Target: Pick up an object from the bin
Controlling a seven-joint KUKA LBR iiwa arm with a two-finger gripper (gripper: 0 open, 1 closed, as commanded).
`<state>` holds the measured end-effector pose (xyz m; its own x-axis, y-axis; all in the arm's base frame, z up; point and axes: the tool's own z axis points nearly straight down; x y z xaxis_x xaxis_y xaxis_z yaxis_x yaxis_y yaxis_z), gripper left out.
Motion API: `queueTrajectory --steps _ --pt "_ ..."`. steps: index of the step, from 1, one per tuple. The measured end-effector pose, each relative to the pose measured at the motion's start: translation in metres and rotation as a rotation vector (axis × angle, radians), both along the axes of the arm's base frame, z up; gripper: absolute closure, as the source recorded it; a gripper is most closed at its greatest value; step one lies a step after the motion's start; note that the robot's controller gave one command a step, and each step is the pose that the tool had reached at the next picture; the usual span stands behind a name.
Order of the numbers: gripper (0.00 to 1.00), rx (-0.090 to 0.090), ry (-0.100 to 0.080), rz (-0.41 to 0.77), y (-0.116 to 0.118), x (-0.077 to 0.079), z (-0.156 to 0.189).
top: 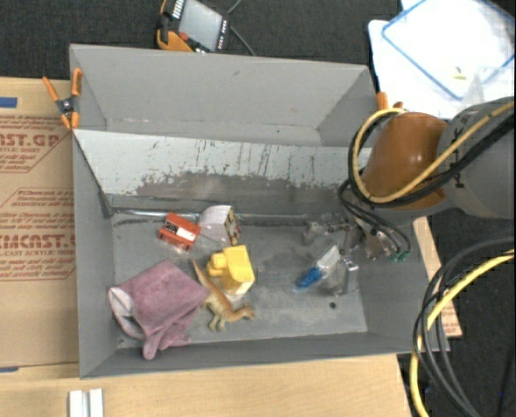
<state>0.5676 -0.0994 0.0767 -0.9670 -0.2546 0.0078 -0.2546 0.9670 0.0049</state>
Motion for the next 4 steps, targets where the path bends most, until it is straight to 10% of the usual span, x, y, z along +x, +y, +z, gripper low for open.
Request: queueTrajectory --steps 1,2,4 --pt "0.00 -0.002 -0.018 0.092 -0.023 0.012 -0.007" --pt "1.00 0.001 -0.009 -0.063 -0.026 -0.014 -0.007" --pt "1.00 0.003 -0.001 -0.062 -0.025 -0.017 0.015"
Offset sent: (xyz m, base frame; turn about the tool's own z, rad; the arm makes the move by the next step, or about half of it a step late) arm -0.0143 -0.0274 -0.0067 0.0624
